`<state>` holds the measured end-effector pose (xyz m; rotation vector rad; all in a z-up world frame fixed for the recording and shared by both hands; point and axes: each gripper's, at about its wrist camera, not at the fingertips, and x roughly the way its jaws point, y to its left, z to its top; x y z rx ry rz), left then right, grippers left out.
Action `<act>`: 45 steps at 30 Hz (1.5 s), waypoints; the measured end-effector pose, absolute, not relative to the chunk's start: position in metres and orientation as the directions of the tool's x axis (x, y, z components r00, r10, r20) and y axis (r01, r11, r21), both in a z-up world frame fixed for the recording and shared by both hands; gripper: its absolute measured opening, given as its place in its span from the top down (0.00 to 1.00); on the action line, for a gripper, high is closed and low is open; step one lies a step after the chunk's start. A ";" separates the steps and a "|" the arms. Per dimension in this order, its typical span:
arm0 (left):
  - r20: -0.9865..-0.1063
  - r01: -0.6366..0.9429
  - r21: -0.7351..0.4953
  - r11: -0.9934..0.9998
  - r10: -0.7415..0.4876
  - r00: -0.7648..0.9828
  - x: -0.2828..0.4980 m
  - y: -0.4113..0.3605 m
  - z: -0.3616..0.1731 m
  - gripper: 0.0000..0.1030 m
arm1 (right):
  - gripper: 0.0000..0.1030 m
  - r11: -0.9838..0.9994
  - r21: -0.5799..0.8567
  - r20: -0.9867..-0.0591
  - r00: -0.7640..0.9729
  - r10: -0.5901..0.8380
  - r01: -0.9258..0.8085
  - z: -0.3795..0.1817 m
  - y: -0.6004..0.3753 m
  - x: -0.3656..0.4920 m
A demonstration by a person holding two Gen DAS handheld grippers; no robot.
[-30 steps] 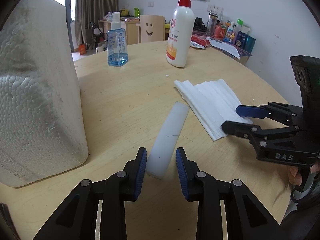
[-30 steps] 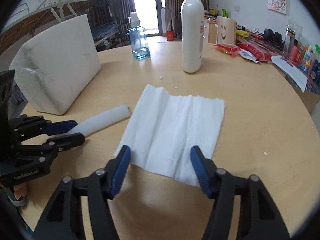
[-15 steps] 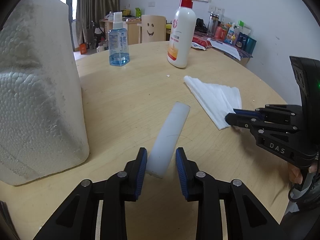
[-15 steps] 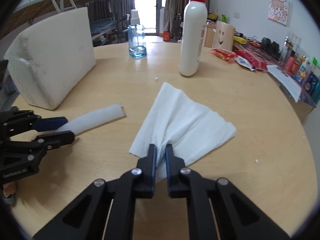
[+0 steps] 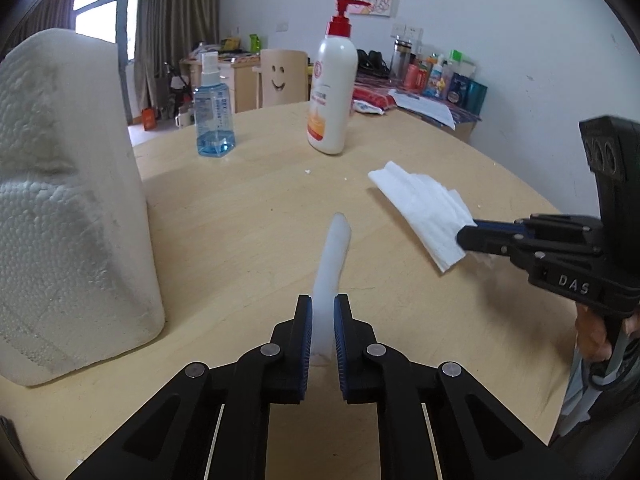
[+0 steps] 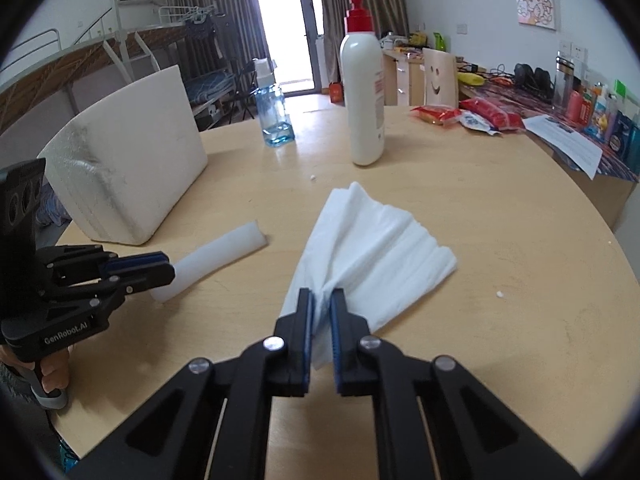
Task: Organize soft objects
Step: 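Grasp the white tissue with the right tool while the left tool holds the strip, then lift and carry the strip and tissue with both tools over the foam box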
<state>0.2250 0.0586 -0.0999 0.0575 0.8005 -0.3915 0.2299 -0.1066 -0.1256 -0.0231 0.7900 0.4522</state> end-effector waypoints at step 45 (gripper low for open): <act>-0.524 0.368 -0.007 0.930 -0.317 0.791 0.175 0.048 -0.059 0.88 | 0.89 0.913 0.163 -0.619 0.681 0.390 -0.374 -0.108 -0.132 0.207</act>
